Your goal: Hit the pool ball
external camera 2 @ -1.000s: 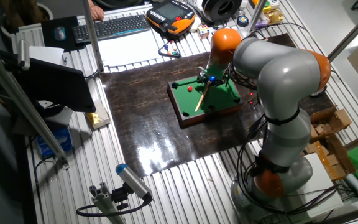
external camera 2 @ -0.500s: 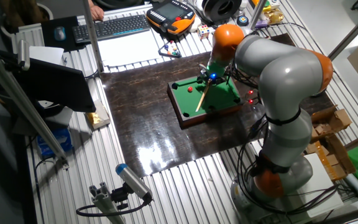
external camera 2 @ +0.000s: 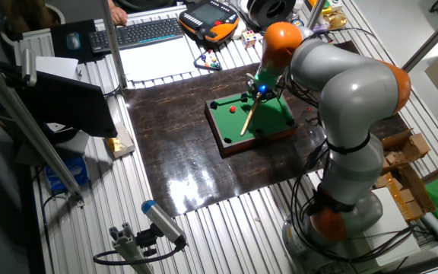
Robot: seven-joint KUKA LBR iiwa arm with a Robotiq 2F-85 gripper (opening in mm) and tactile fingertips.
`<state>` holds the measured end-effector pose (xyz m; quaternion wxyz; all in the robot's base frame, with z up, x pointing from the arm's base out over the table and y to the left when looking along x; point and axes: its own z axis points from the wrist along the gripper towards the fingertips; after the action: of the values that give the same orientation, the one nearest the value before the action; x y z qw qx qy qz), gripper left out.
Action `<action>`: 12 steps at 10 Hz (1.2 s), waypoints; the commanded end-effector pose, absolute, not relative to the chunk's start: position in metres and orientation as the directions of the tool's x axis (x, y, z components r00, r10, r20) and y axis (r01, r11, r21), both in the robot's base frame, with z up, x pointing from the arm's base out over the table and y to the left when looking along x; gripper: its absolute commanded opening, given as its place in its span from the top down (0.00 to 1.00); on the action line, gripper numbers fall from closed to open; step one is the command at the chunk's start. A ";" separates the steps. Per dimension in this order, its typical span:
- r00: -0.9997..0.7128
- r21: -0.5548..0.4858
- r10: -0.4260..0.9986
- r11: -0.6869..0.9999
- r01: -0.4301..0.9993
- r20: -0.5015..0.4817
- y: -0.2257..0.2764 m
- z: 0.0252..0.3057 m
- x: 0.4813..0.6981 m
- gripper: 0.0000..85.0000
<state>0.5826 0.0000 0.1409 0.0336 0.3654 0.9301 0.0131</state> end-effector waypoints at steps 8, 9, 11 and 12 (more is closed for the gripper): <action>-0.482 0.057 0.873 0.486 0.872 -0.070 -0.012 0.162 0.580 0.99; -0.436 0.059 0.898 0.440 0.896 -0.061 -0.014 0.164 0.579 0.99; -0.352 0.064 0.935 0.354 0.933 -0.037 -0.019 0.170 0.577 0.99; -0.304 0.075 0.952 0.307 0.949 -0.045 -0.021 0.171 0.577 0.99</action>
<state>0.5773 -0.0207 0.1706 0.0407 0.5370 0.8424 0.0202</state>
